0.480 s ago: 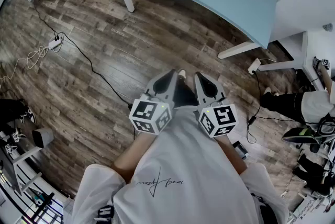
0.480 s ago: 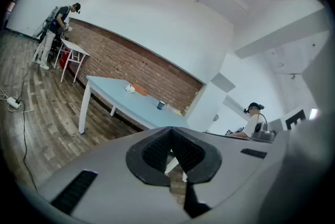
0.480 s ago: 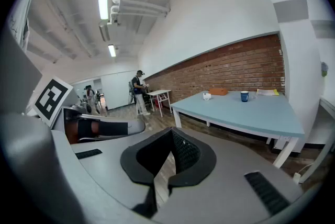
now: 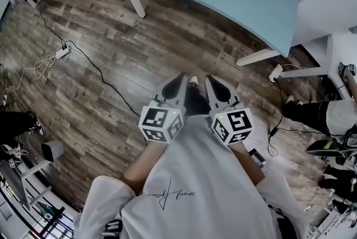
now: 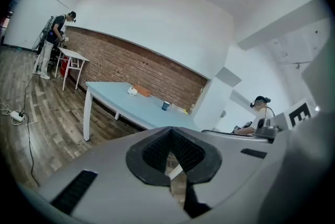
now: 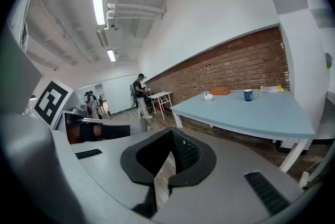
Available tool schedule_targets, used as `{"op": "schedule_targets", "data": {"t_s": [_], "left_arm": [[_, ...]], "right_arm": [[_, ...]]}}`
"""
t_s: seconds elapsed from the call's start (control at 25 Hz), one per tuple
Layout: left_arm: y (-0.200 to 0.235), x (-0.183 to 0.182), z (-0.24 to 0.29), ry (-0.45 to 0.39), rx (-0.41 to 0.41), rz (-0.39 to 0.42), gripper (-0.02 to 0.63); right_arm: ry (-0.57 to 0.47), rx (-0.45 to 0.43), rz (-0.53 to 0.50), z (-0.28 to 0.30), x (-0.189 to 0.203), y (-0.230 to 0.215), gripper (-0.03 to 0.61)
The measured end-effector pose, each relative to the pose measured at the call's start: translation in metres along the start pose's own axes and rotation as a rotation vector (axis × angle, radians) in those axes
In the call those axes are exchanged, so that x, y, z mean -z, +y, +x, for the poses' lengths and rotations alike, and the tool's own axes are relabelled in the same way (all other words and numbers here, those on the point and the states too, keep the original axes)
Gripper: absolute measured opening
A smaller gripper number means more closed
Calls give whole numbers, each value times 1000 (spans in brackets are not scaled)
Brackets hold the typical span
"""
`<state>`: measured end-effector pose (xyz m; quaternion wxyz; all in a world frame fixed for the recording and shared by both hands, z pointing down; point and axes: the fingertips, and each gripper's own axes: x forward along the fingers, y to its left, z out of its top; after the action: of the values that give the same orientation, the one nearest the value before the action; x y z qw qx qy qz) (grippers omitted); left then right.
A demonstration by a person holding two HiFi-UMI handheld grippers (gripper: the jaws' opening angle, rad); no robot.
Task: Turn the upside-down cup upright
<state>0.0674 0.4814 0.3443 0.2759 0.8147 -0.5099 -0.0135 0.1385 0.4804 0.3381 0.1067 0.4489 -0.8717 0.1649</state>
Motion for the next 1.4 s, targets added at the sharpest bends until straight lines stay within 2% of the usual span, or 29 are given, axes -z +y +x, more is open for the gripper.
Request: {"op": "schedule_targets", "data": {"t_s": [0.16, 0.44, 0.64, 1.0, 1.2, 1.4], "left_arm": [[2, -9, 20, 9, 8, 10, 9], [13, -17, 56, 46, 5, 13, 9], [22, -39, 83, 10, -30, 30, 9], [17, -63, 134, -9, -35, 28, 9], [15, -65, 155, 5, -48, 40, 9], [17, -52, 164, 21, -62, 19, 9]], "right_arm": [[2, -22, 43, 15, -8, -12, 20], [12, -38, 46, 49, -19, -34, 21], [-2, -58, 67, 70, -34, -58, 21], [-17, -60, 77, 93, -59, -101, 21], [-15, -65, 99, 101, -63, -121, 21], [4, -41, 92, 99, -56, -134, 21]]}}
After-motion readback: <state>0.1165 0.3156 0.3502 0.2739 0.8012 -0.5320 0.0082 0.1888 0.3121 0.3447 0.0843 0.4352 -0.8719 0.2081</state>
